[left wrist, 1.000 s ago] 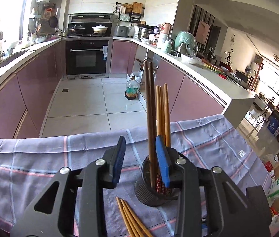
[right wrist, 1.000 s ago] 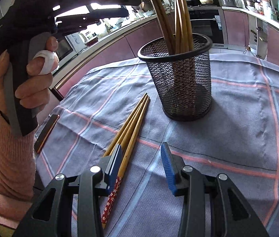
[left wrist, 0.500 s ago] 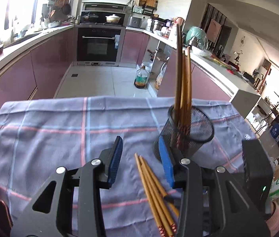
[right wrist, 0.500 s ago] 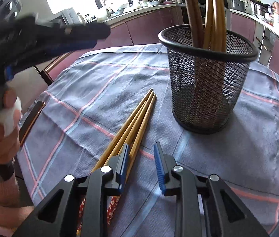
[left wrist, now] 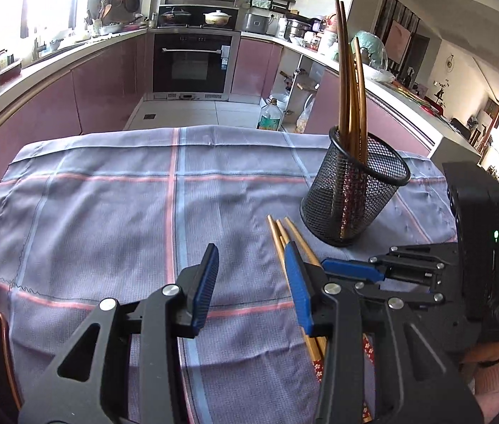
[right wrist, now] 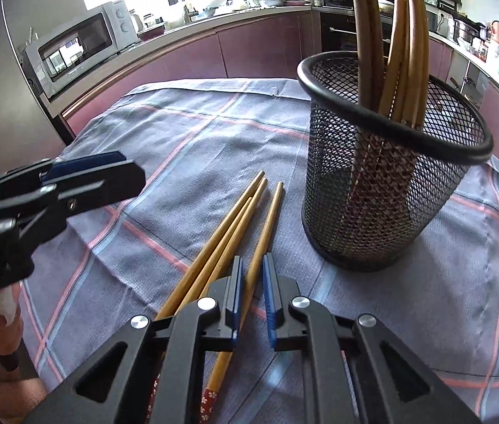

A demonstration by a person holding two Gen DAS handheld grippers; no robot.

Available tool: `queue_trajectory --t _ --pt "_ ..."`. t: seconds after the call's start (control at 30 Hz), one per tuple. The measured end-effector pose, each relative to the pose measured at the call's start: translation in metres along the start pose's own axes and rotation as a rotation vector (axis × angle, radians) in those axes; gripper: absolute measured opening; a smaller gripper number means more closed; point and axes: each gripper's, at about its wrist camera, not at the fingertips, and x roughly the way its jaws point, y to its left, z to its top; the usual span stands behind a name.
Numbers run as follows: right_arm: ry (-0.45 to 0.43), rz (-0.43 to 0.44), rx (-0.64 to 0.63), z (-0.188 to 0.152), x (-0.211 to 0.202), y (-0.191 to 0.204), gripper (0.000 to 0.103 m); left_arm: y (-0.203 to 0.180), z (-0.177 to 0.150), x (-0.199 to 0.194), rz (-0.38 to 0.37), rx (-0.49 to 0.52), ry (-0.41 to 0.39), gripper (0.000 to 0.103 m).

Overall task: Organize utensils
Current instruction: 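Grasp a red-patterned chopstick from the pile with the right gripper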

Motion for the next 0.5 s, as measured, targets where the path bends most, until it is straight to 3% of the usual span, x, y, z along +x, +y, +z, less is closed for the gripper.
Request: queue_trajectory --t 0.33,0.5 --pt "-0.019 0.037 0.029 -0.008 -0.011 -0.009 0.005 -0.003 -0.005 -0.004 -0.009 0.007 0.008 0.038" --pt "-0.084 0.084 0.022 -0.011 -0.037 -0.008 0.005 -0.006 -0.007 -0.003 -0.020 0.012 0.017 0.038"
